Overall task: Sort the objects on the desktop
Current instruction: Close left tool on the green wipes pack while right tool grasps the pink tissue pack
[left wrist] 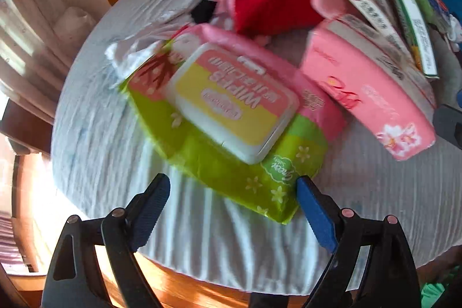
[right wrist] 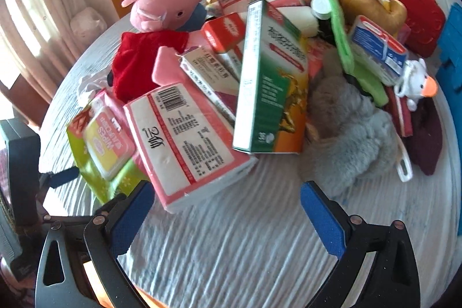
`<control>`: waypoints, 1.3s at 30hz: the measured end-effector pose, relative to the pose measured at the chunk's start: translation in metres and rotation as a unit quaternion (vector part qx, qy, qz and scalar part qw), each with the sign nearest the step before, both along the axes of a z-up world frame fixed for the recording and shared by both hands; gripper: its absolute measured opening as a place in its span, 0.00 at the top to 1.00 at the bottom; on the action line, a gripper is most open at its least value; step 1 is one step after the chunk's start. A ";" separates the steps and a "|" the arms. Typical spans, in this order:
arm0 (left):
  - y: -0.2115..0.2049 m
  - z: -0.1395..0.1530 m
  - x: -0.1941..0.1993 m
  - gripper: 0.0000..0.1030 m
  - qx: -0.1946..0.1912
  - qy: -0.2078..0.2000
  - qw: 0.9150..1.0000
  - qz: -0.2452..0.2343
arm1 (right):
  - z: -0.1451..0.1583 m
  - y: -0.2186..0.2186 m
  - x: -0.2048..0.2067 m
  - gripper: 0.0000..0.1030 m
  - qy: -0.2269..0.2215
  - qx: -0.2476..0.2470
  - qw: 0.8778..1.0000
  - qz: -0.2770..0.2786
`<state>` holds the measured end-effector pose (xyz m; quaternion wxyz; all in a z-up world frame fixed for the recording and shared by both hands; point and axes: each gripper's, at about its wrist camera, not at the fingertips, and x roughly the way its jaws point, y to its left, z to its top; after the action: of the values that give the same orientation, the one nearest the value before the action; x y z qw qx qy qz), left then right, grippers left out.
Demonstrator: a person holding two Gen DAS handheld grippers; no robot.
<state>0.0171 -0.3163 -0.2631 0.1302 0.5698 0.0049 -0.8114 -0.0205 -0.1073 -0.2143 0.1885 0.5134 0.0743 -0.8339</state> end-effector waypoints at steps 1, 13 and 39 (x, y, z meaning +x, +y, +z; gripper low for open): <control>-0.018 0.000 0.004 0.12 -0.006 -0.003 1.000 0.017 | -0.004 -0.007 -0.002 0.01 -0.002 0.003 1.000 0.009; -0.098 0.049 -0.011 0.12 0.028 0.061 0.994 0.088 | -0.030 -0.050 -0.026 0.00 -0.027 0.024 0.998 0.044; -0.072 -0.021 -0.105 0.03 0.041 0.009 0.997 0.070 | -0.058 -0.092 -0.056 0.07 -0.069 0.049 0.996 0.041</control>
<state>-0.0881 -0.3887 -0.2845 0.1628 0.5655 0.0795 -0.8046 -0.0761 -0.1995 -0.2723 0.2015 0.5750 0.1224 -0.7834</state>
